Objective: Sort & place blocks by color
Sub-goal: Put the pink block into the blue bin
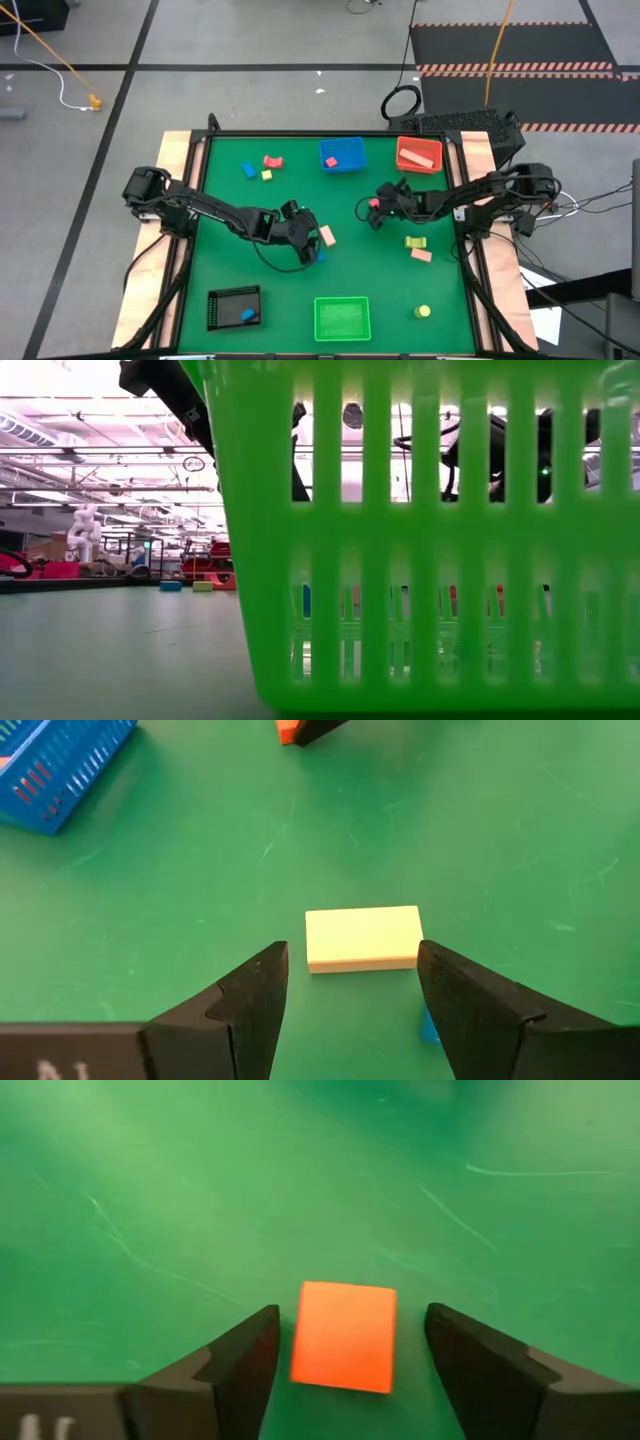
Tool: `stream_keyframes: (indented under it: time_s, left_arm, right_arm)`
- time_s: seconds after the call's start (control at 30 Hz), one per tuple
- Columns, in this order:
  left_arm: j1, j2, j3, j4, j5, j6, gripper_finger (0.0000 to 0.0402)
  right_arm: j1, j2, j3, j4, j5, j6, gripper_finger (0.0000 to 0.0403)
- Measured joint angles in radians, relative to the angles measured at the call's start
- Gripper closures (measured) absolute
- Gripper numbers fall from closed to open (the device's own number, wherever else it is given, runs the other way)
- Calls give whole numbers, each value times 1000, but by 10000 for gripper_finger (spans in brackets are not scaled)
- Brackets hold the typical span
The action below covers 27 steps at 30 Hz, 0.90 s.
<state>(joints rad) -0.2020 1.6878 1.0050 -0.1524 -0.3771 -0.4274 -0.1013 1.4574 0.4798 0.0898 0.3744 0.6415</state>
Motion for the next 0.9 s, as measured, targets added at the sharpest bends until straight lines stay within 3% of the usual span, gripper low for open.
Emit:
stream_keyframes:
  time_s: [0.23,0.47,0.67,0.9]
  left_arm:
    - [0,0,0,0,0,4,176]
    - [0,0,0,0,-23,6,176]
    - [24,0,0,0,-25,11,176]
    - [71,0,0,42,-26,16,176]
  right_arm:
    - [-1,0,-9,27,8,1,290]
    - [-30,3,7,260,-74,-86,290]
    - [-126,2,32,510,-152,-183,290]
    - [-299,20,123,514,-249,-260,290]
